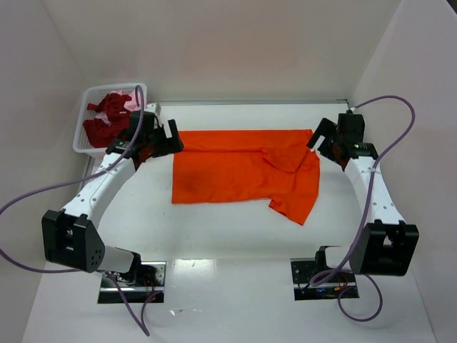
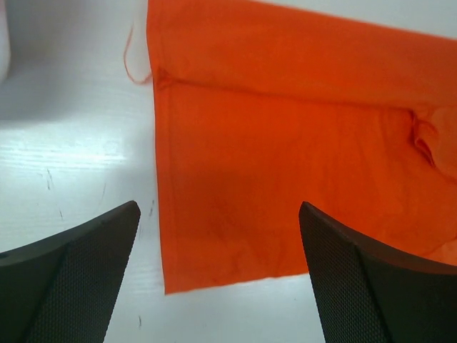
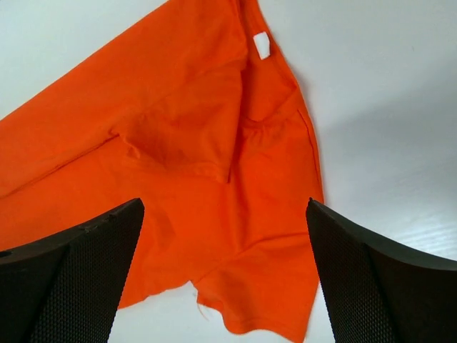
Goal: Fold and stack the t-shirts
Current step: Grap the side of the flattened tshirt closest away from the robot with both arms
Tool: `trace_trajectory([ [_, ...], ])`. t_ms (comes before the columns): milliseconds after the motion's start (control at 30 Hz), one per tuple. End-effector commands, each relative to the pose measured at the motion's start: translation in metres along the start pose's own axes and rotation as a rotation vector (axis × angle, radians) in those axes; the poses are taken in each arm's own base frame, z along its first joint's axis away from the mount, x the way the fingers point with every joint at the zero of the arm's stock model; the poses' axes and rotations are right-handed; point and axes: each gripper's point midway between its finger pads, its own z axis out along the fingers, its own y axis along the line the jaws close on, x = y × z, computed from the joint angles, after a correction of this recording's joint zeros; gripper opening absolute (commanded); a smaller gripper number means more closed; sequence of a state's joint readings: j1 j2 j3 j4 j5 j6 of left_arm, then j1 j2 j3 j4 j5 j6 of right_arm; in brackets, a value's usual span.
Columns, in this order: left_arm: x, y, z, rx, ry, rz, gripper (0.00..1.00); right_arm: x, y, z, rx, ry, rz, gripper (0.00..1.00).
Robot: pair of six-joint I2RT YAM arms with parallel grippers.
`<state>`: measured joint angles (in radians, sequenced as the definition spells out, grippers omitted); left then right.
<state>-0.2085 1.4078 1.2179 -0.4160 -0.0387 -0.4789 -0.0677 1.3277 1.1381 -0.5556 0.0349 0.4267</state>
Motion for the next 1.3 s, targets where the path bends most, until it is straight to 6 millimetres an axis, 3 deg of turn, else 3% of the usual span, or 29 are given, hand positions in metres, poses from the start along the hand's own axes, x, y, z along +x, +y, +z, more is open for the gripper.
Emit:
trace_trajectory([
  [0, 0.012, -0.010, -0.021, 0.068, 0.016, -0.021, 1.00, 0.010, -0.013, -0.022, 0.058, -0.006, 0.030, 1.00],
  [67, 0.021, -0.009, -0.030, 0.077, 0.026, -0.035, 1.00, 0.029, -0.018, -0.021, 0.064, 0.049, 0.054, 1.00],
  [133, 0.047, -0.006, -0.032, 0.082, 0.087, -0.045, 0.98, 0.044, -0.017, -0.025, 0.029, 0.093, 0.073, 1.00],
  [200, 0.058, -0.005, -0.039, 0.091, 0.112, -0.055, 0.97, 0.058, -0.024, -0.025, 0.053, 0.137, 0.072, 1.00],
  [300, 0.076, 0.002, -0.043, 0.065, 0.148, -0.061, 0.95, 0.057, -0.023, -0.032, 0.057, 0.142, 0.081, 1.00],
  [333, 0.084, 0.005, -0.043, 0.054, 0.171, -0.062, 0.94, 0.049, -0.019, -0.036, 0.049, 0.128, 0.081, 1.00],
  [467, 0.086, 0.012, -0.046, 0.029, 0.174, -0.033, 0.94, 0.047, -0.023, -0.036, 0.074, 0.135, 0.164, 1.00],
  [533, 0.083, 0.009, -0.043, 0.048, 0.173, 0.003, 0.94, 0.070, -0.023, -0.028, 0.082, 0.188, 0.290, 1.00],
  [600, 0.086, 0.007, -0.037, 0.063, 0.203, 0.025, 0.94, 0.076, -0.017, -0.033, 0.057, 0.172, 0.432, 1.00],
  [633, 0.083, 0.004, -0.038, 0.080, 0.199, 0.039, 0.94, 0.092, -0.020, -0.031, 0.057, 0.195, 0.460, 1.00],
  [733, 0.081, 0.000, -0.031, 0.095, 0.181, 0.047, 0.96, 0.093, -0.032, -0.038, 0.113, 0.150, 0.529, 1.00],
  [900, 0.080, -0.008, -0.030, 0.135, 0.173, 0.028, 0.97, 0.110, -0.041, -0.048, 0.156, 0.165, 0.589, 1.00],
  [1033, 0.092, -0.003, -0.026, 0.124, 0.198, 0.014, 0.97, 0.131, -0.067, -0.041, 0.274, 0.166, 0.593, 0.97],
  [1267, 0.094, -0.001, -0.023, 0.110, 0.204, 0.004, 0.97, 0.154, -0.083, -0.028, 0.354, 0.186, 0.604, 0.93],
])
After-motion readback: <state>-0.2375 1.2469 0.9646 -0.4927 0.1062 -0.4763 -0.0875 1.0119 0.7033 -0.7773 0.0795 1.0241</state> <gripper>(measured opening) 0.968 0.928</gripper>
